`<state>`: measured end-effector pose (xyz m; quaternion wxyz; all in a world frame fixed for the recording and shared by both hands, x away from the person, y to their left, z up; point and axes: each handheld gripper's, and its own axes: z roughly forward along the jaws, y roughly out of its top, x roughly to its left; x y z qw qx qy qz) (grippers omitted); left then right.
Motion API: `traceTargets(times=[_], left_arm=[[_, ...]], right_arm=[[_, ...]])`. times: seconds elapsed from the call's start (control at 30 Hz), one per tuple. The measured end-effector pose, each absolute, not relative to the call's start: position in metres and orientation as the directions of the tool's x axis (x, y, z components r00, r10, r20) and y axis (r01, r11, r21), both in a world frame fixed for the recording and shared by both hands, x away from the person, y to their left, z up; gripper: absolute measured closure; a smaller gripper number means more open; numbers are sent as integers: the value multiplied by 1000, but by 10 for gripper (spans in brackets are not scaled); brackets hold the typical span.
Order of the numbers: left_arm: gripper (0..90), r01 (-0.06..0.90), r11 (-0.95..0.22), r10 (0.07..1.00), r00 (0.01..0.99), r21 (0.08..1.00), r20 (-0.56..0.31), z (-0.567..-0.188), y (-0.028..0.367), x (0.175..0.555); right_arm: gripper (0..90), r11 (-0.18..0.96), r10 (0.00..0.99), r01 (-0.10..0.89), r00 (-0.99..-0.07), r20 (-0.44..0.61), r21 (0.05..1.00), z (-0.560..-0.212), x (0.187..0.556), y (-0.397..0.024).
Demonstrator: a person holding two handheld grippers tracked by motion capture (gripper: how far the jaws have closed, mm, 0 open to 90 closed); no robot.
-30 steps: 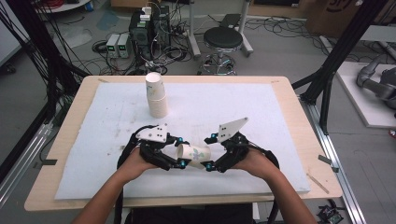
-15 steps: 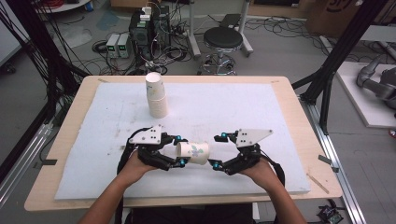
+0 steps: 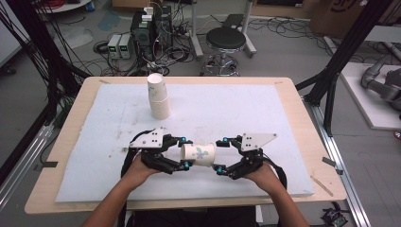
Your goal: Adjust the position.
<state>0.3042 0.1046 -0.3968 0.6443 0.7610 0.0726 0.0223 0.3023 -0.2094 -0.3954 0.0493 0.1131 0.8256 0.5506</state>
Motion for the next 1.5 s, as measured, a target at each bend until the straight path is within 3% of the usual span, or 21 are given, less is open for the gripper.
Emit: traceTargets(times=[0.37,0.67,1.33,1.37,1.5], left_arm=[[373,77,-151,100,993,985,-62,-398,100,303],[373,79,-114,72,995,990,-71,-402,99,303],[369,111,-42,56,993,993,-109,-406,102,305],[364,112,-45,59,992,993,-110,-406,101,305],[174,146,-97,106,985,985,-135,-403,101,303]], right_arm=[[196,360,185,135,-980,71,923,-400,304,-201],[280,323,121,110,-990,74,940,-402,304,-199],[374,252,107,139,-988,115,958,-395,305,-205],[375,253,106,140,-987,117,957,-395,305,-205],[375,270,110,153,-986,128,951,-393,306,-205]])
